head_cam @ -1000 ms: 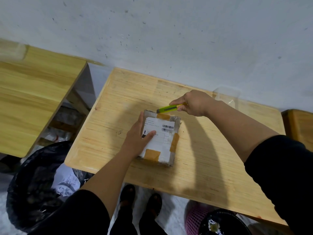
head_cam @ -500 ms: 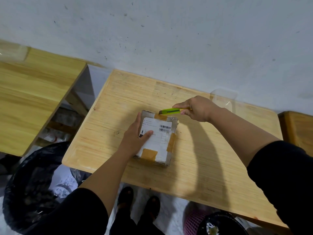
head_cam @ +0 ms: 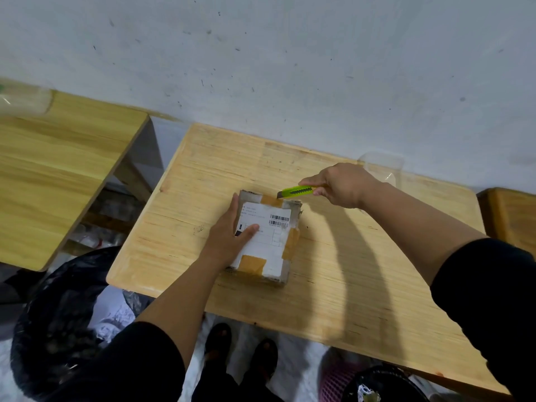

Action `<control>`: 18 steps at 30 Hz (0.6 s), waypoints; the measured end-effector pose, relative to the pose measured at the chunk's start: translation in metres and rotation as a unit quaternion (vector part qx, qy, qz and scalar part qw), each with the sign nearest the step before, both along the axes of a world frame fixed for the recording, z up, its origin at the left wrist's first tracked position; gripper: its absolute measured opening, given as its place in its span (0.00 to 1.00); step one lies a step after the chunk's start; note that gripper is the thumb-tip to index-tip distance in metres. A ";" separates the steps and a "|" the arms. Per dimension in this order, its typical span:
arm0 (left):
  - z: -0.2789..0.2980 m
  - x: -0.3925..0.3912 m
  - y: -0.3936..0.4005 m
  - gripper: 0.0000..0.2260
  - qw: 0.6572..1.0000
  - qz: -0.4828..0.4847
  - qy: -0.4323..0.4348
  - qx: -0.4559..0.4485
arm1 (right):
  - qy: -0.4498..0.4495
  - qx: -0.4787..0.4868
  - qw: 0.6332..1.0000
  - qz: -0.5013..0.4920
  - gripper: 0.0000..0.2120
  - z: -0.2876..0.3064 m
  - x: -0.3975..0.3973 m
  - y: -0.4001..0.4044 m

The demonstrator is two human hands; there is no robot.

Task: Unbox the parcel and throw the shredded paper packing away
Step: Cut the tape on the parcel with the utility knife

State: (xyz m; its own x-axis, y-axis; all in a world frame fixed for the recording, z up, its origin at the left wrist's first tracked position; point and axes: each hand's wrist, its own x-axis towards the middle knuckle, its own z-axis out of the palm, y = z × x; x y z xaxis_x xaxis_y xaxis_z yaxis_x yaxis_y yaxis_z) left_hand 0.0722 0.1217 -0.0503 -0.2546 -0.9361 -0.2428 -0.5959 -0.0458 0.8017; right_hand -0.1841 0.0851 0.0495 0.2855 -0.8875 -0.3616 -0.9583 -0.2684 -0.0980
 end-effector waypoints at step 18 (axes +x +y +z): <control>-0.002 0.001 -0.003 0.37 1.000 -0.019 -0.008 -0.005 | -0.055 -0.052 0.996 -0.037 0.16 -0.002 -0.010 -0.002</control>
